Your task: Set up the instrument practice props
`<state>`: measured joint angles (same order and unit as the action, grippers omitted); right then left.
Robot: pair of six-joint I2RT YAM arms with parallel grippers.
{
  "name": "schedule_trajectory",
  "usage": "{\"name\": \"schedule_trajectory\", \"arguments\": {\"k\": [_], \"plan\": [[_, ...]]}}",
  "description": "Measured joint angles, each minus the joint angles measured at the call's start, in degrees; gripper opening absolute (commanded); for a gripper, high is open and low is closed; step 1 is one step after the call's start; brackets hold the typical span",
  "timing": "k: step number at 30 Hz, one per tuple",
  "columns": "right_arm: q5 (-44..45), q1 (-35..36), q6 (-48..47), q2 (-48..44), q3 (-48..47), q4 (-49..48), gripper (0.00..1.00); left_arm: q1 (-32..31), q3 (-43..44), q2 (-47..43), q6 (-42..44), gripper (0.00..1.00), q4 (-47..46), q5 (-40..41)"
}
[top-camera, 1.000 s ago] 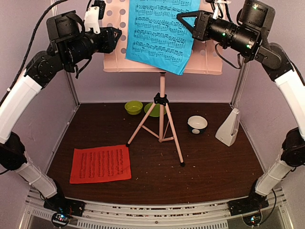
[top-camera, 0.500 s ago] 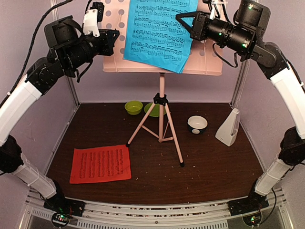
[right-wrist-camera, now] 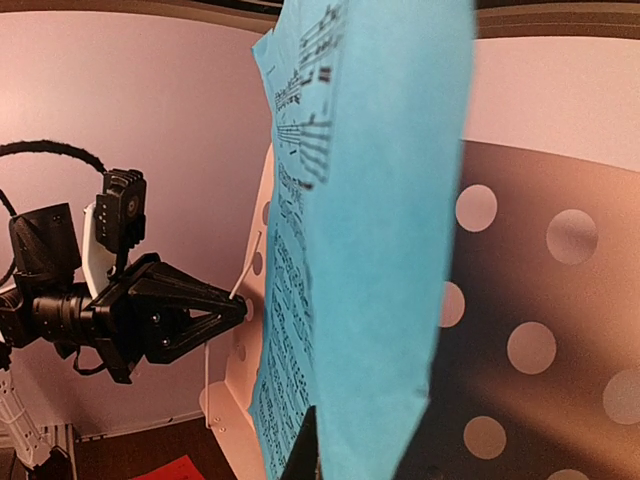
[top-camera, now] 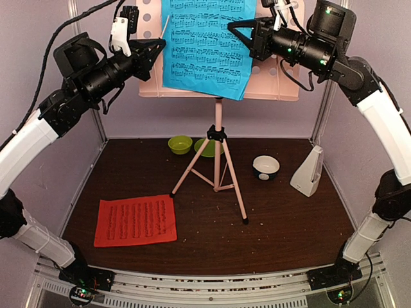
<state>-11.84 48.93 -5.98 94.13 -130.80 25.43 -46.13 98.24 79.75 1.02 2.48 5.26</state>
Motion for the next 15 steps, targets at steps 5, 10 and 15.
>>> {"name": "schedule_trajectory", "arguments": {"k": [5, 10, 15], "plan": [[-0.37, -0.11, -2.89, 1.42, -0.11, -0.94, 0.00, 1.31, -0.31, 0.00, 0.72, 0.00, -1.09, -5.14], [-1.36, -0.11, -4.63, 3.39, -1.38, -2.23, 0.00, 1.57, -0.33, 0.02, 1.33, 0.00, -1.20, -8.61], [-1.77, -0.11, -5.77, 5.03, -2.12, -4.17, 0.00, 1.57, -0.37, 0.09, 1.70, 0.00, -1.66, -11.21]]}}
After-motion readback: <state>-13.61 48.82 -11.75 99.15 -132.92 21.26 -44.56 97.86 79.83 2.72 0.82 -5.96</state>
